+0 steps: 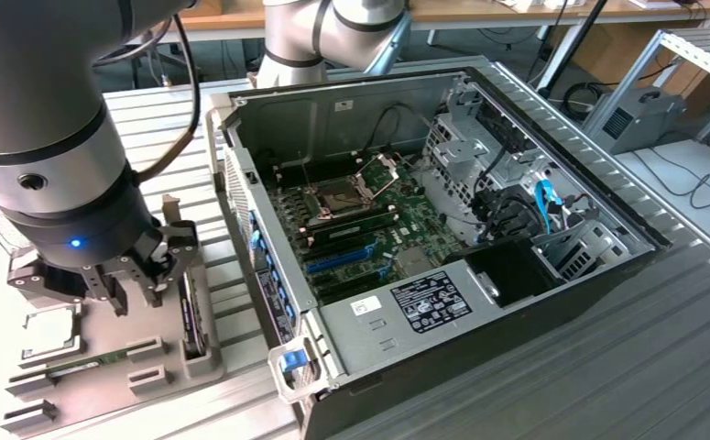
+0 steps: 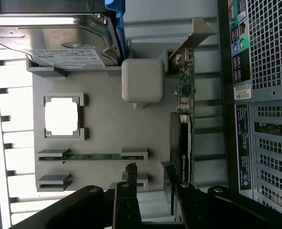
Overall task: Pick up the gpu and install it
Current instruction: 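Pick up the gpu and move the gpu toward the slot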
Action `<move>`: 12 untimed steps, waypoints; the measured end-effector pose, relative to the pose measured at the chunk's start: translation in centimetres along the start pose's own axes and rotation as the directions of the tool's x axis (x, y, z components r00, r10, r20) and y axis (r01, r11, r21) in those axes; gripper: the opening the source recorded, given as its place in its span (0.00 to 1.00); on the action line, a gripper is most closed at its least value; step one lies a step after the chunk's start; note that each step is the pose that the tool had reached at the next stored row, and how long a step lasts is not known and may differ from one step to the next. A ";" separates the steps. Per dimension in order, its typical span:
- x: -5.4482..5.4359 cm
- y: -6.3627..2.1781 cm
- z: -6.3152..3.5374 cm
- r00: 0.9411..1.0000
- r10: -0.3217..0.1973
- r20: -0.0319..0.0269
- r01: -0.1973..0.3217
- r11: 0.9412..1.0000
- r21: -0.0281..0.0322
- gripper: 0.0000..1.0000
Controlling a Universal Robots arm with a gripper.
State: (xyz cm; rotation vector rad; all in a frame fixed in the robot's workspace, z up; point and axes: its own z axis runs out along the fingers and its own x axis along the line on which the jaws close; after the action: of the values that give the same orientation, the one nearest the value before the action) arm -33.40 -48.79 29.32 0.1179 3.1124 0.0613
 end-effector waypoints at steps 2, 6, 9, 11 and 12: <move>-0.2 0.01 0.03 1.000 0.000 0.000 0.000 1.000 0.000 0.36; -0.5 0.04 0.08 1.000 0.000 0.000 0.000 1.000 0.000 0.36; -0.8 0.05 0.14 1.000 0.000 0.000 0.000 1.000 0.001 0.36; -1.0 0.07 0.21 1.000 0.000 0.000 0.000 1.000 0.001 0.36; -1.2 0.08 0.26 1.000 0.000 0.000 0.000 1.000 0.001 0.36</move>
State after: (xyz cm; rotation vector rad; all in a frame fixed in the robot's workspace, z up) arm -32.21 -48.79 29.09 0.1179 3.1125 0.0594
